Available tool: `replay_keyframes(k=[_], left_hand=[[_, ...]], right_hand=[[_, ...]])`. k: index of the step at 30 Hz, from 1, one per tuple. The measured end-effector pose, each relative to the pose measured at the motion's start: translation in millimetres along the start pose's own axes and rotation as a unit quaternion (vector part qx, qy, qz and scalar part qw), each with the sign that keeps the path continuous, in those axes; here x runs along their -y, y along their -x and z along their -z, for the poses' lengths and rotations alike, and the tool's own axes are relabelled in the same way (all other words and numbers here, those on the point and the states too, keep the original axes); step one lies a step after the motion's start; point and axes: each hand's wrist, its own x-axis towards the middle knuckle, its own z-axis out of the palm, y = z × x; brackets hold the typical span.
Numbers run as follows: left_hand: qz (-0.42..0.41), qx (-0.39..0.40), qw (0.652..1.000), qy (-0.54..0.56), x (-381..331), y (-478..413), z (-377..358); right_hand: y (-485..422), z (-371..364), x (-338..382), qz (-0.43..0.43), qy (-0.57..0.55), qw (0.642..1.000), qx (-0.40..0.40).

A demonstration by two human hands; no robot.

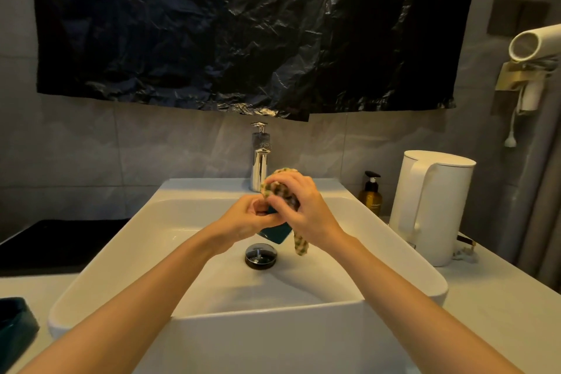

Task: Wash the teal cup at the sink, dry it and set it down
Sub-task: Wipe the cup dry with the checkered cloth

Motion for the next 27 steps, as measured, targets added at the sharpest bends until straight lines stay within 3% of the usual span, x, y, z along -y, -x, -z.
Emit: replay_keyframes(k=[4, 8, 10, 12, 14, 15, 17, 19, 20, 23, 25, 27], left_hand=[[-0.003, 0.021, 1.0, -0.017, 0.4, 0.9, -5.7], [-0.009, 0.0, 1.0, -0.009, -1.3, -0.7, -3.7], [-0.013, -0.001, 1.0, 0.0, -2.6, -0.9, -2.3], [-0.016, 0.018, 1.0, 0.005, -2.2, 0.1, -3.9], [-0.01, 0.028, 1.0, 0.002, -1.3, 1.0, -5.0], [-0.008, 0.027, 1.0, 0.0, -0.7, 0.6, -4.8], [-0.011, 0.017, 1.0, 0.002, -1.5, -0.9, -4.2], [-0.013, 0.002, 1.0, 0.005, -3.0, -1.7, -3.6], [-0.015, 0.002, 1.0, 0.002, -3.3, -1.8, -3.6], [-0.015, 0.02, 1.0, 0.006, -2.9, -0.6, -4.6], [-0.007, 0.018, 1.0, 0.02, -3.3, 0.2, -2.9], [-0.014, 0.016, 0.999, 0.032, -5.5, 0.6, -1.3]], right_hand=[[-13.4, 1.4, -3.4, -0.169, -0.155, 0.972, -0.053], [-1.6, 3.9, -6.8, 0.014, 0.021, 0.998, -0.063], [-3.6, 0.9, -4.3, 0.023, 0.018, 0.997, -0.072], [-11.7, 2.4, -0.4, -0.102, -0.093, 0.987, -0.078], [-16.9, 4.9, 0.7, -0.208, -0.214, 0.952, -0.06], [-15.0, 5.4, 0.8, -0.198, -0.204, 0.957, -0.057], [-7.9, 5.2, 0.1, -0.073, -0.09, 0.991, -0.074], [-3.1, 1.6, -2.4, 0.035, -0.003, 0.997, -0.073], [-4.9, 0.2, -2.5, 0.034, -0.008, 0.997, -0.072], [-16.4, 4.6, 1.8, -0.165, -0.161, 0.97, -0.073], [-21.6, 8.8, -3.1, -0.318, -0.244, 0.915, -0.049], [-20.1, 12.8, -11.3, -0.41, -0.308, 0.858, -0.032]])
